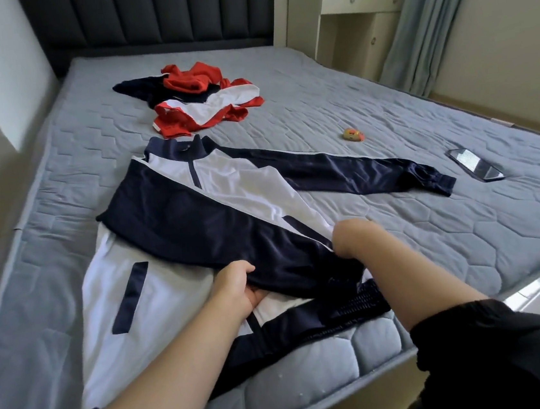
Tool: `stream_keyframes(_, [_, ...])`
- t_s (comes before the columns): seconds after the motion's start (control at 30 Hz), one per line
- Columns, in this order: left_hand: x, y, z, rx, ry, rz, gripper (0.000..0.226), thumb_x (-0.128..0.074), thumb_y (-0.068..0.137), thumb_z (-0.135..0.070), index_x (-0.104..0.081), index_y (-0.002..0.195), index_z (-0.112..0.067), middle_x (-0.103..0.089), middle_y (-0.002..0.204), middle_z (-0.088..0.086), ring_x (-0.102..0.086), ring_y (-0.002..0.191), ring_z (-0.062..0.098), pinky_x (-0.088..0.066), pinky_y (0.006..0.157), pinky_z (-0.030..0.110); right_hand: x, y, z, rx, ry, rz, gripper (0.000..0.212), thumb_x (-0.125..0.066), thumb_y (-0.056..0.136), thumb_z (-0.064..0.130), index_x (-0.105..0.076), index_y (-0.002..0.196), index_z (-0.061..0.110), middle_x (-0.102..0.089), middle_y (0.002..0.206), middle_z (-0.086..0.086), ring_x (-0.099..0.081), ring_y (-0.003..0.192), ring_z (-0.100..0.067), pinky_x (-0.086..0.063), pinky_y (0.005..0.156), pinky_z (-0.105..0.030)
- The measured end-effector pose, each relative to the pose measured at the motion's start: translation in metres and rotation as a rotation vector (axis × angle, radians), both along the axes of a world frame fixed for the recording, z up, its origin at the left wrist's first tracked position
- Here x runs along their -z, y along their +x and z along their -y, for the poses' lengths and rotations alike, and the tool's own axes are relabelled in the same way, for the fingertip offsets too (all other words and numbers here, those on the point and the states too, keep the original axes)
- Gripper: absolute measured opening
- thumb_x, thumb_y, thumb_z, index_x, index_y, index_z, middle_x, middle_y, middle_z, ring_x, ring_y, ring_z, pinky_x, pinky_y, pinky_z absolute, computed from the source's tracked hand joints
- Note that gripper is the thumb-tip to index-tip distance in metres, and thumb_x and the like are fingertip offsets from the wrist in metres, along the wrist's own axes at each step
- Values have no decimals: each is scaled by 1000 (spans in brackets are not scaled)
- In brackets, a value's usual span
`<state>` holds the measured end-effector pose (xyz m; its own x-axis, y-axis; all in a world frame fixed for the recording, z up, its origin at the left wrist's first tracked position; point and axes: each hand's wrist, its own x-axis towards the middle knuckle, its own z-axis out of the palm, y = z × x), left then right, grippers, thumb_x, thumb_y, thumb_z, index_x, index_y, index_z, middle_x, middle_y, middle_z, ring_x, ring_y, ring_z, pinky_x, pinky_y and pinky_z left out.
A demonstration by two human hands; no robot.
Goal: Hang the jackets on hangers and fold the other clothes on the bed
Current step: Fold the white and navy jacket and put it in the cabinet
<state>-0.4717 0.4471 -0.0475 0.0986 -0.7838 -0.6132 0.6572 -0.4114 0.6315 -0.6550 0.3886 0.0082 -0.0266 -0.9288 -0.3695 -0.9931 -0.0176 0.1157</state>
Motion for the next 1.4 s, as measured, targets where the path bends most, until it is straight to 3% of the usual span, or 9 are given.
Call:
stream_keyframes(0.13, [-6, 11, 1, 4, 8, 42, 17, -40, 90, -2, -56, 93, -7, -62, 87, 15, -61, 78, 28, -52, 63, 42, 25, 37, -9, -280, -356, 307, 45, -39, 98, 34, -37, 139, 14, -37, 143, -7, -32, 133, -28, -28, 109, -41])
stream_keyframes(0.27, [-12, 35, 5, -130, 3, 20, 18, -42, 90, -2, -56, 101, -7, -62, 86, 13, -60, 76, 26, -49, 74, 42, 59, 54, -21, -355, -99, 188, 57, -29, 102, 41, -16, 151, 15, -11, 159, -6, -6, 147, -24, -8, 118, -50])
stream_keyframes(0.43, [-20, 85, 18, -259, -26, 8, 29, -42, 89, 1, -54, 113, -8, -60, 89, 12, -59, 77, 26, -48, 74, 42, 49, 98, -12, -329, -365, 448, 50, -33, 102, 32, -27, 148, 13, -27, 153, -5, -17, 144, -22, -10, 117, -41])
stream_keyframes(0.53, [-16, 118, 23, -292, -46, 42, 32, -41, 89, 1, -52, 118, -8, -61, 103, 12, -59, 81, 25, -49, 76, 40, 53, 135, 3, -354, -327, 491, 51, -33, 102, 32, -26, 148, 13, -21, 157, -8, -13, 146, -21, -9, 119, -38])
stream_keyframes(0.7, [-11, 177, 39, -318, -117, 64, 41, -37, 96, -6, -45, 136, -8, -51, 137, 10, -51, 119, 28, -41, 89, 36, 57, 196, 40, -484, -272, 446, 51, -30, 103, 34, -21, 150, 14, -9, 160, -5, -5, 148, -22, -6, 120, -41])
stream_keyframes(0.9, [-6, 215, 54, -338, -257, 6, 30, -37, 97, -15, -50, 124, -10, -53, 136, 10, -56, 105, 24, -42, 95, 37, 60, 260, 64, -542, -262, 498, 53, -25, 103, 38, -20, 151, 16, -8, 161, -2, -2, 148, -20, -2, 119, -45])
stream_keyframes(1.1, [27, 243, 62, -522, -378, -142, 69, -38, 95, -13, -4, 154, -27, -35, 150, 6, -43, 131, 20, -37, 101, 35, 99, 265, 57, -473, -342, 460, 53, -23, 102, 41, -18, 152, 20, -5, 161, 1, 2, 148, -16, 2, 119, -45])
stream_keyframes(1.2, [22, 230, 62, -585, -351, 198, 74, -37, 92, 7, -9, 152, -26, -40, 143, 12, -48, 118, 16, -35, 103, 29, 106, 264, 56, -379, -422, 502, 54, -25, 102, 40, -20, 152, 19, -8, 161, 0, 0, 148, -17, 2, 119, -44])
stream_keyframes(1.4, [35, 233, 56, -347, -35, 1473, 59, -61, 79, -2, -47, 136, -11, -51, 127, 14, -50, 116, 30, -37, 102, 36, 108, 266, 58, -367, -433, 489, 55, -26, 101, 38, -20, 151, 17, -9, 161, -2, -2, 148, -18, 1, 118, -45])
